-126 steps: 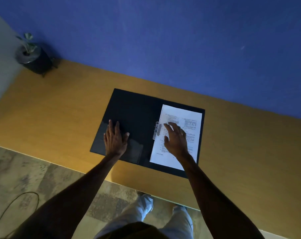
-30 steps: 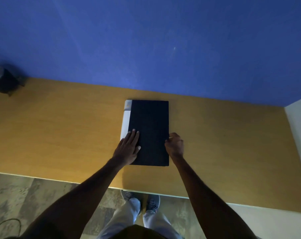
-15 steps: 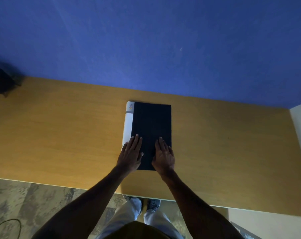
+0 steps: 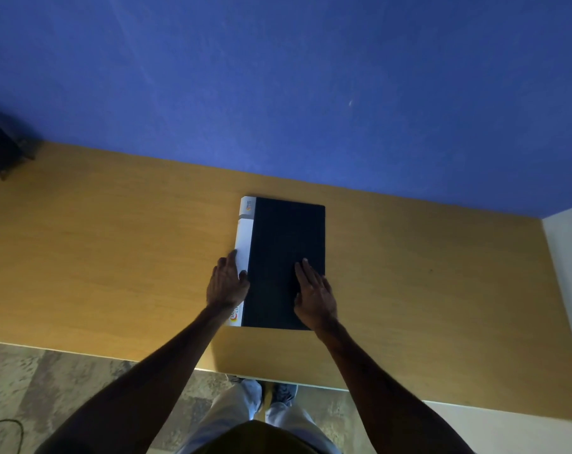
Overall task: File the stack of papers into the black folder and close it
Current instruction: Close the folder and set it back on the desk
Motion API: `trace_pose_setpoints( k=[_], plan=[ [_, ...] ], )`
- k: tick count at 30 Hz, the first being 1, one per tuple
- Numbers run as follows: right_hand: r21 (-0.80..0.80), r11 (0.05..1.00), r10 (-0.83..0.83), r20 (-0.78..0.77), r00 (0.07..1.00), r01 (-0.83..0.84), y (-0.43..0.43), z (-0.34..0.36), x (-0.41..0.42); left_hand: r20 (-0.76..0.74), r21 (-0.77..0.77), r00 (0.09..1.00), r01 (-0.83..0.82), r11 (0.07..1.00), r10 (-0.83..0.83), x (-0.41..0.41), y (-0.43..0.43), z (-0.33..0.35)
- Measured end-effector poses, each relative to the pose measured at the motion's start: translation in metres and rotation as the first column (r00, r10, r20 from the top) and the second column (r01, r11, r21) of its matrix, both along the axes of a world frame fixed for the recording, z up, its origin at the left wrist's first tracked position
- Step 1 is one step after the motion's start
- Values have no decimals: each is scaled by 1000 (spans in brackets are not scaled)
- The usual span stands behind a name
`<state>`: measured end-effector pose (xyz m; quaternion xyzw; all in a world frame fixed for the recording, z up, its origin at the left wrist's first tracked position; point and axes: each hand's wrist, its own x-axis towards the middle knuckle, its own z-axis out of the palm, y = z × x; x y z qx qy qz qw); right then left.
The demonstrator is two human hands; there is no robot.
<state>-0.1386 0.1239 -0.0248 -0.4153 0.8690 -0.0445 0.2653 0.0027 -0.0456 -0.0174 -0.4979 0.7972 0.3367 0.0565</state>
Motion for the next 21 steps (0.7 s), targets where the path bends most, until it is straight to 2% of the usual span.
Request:
trace_pose_setpoints(
  k=[3,5,7,16,19,21],
  plan=[
    [21,999,35,47,998,-36,-2,-3,9,-96,127,976,-183,975,196,-5,-7,1],
    [31,999,15,53,998,-17,-4,-3,14,-175,318,894,-346,883,413,-8,-9,1],
    [30,1000,-12,64,998,10,-6,-3,17,-204,437,829,-399,806,520,-9,-7,3],
    [-34,997,-69,90,994,72,-1,6,7,-183,663,738,-395,636,650,-1,-1,7],
    [-97,982,-146,139,979,160,3,12,-1,-145,726,729,-382,573,669,4,6,9],
    [-119,954,-251,188,950,275,6,15,-5,-147,761,705,-367,534,694,7,10,12]
  ],
)
